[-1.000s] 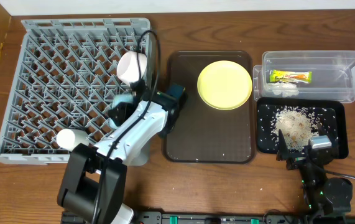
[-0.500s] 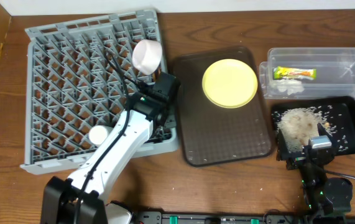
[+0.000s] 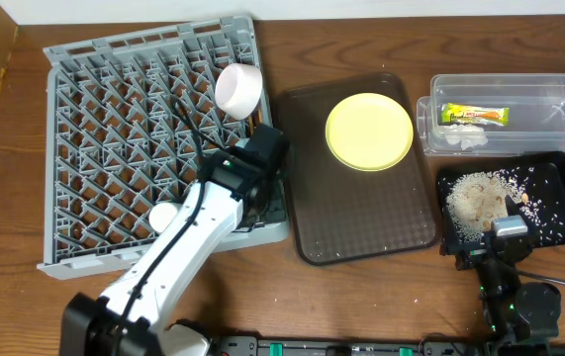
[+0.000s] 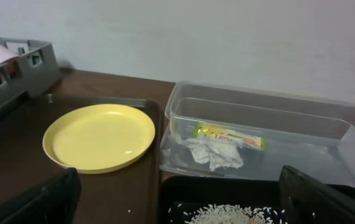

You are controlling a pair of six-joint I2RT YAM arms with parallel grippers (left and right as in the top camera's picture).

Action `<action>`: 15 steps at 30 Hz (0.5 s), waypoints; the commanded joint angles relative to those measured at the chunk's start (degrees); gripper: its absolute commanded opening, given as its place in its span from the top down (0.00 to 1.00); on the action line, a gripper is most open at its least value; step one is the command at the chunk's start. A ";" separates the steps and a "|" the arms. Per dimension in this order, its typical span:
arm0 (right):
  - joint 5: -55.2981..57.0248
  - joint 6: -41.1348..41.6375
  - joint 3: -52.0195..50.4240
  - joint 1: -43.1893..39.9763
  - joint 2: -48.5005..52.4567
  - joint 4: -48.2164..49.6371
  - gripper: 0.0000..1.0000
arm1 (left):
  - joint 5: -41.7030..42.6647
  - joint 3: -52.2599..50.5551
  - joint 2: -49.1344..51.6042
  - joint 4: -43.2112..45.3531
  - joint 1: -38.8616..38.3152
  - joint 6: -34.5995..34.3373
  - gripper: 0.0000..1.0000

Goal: Sort waste into correct bins and load items into the dishwasher
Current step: 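Release the blue bowl and reach the left gripper to the yellow plate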

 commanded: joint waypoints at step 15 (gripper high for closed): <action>-0.24 0.76 -0.22 0.52 -0.33 0.00 0.01 | 1.75 -0.50 7.67 16.41 -6.25 3.56 0.92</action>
